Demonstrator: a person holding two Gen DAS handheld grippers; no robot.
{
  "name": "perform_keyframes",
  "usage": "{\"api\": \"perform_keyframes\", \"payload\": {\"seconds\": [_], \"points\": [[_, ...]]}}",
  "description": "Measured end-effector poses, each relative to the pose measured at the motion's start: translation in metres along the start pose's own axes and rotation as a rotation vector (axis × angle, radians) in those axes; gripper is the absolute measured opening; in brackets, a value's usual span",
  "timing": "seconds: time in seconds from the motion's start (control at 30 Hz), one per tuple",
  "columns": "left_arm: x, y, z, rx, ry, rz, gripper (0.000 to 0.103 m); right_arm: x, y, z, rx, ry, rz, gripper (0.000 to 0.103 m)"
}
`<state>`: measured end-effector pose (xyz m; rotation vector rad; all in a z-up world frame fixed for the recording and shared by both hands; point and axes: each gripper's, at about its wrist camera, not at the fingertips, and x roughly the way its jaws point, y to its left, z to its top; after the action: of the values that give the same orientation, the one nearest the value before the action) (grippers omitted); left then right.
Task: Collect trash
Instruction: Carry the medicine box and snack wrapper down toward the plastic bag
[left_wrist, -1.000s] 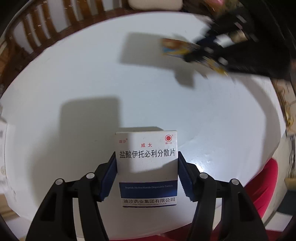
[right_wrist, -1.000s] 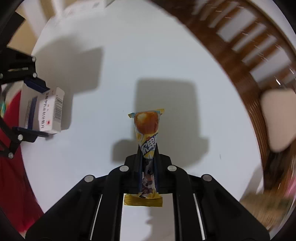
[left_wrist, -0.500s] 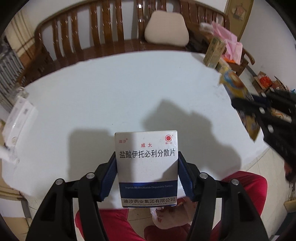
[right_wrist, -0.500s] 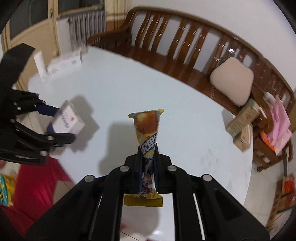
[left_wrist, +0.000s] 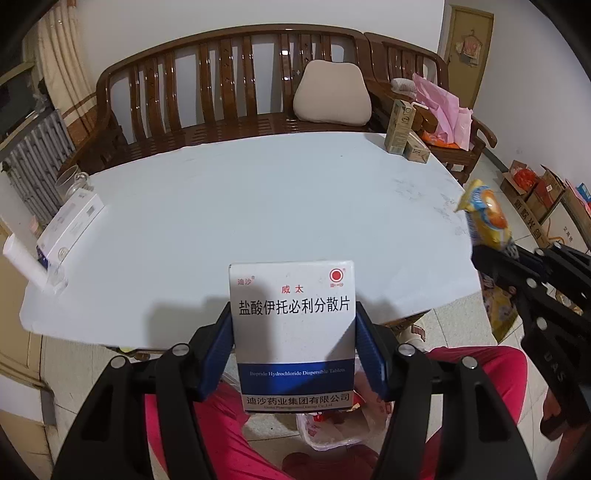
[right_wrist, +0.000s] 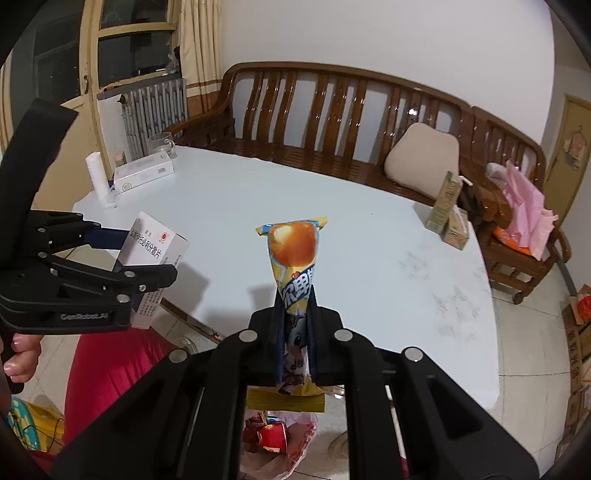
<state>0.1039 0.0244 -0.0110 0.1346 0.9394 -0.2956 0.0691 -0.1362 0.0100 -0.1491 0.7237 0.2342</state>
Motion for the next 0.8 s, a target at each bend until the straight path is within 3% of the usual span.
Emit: {"api": "perform_keyframes", "payload": {"seconds": [0.4,0.8], "points": [[0.006,-0.020,-0.046,0.001,0.011,-0.016,0.060,-0.027,0.023,-0.054,0.008,0.001,-0.037,0.010],[0.028,-0.026,-0.073,-0.017,0.061,-0.044,0.060,-0.024,0.039,-0.075,-0.005,0.027,-0.044,0.010]]}}
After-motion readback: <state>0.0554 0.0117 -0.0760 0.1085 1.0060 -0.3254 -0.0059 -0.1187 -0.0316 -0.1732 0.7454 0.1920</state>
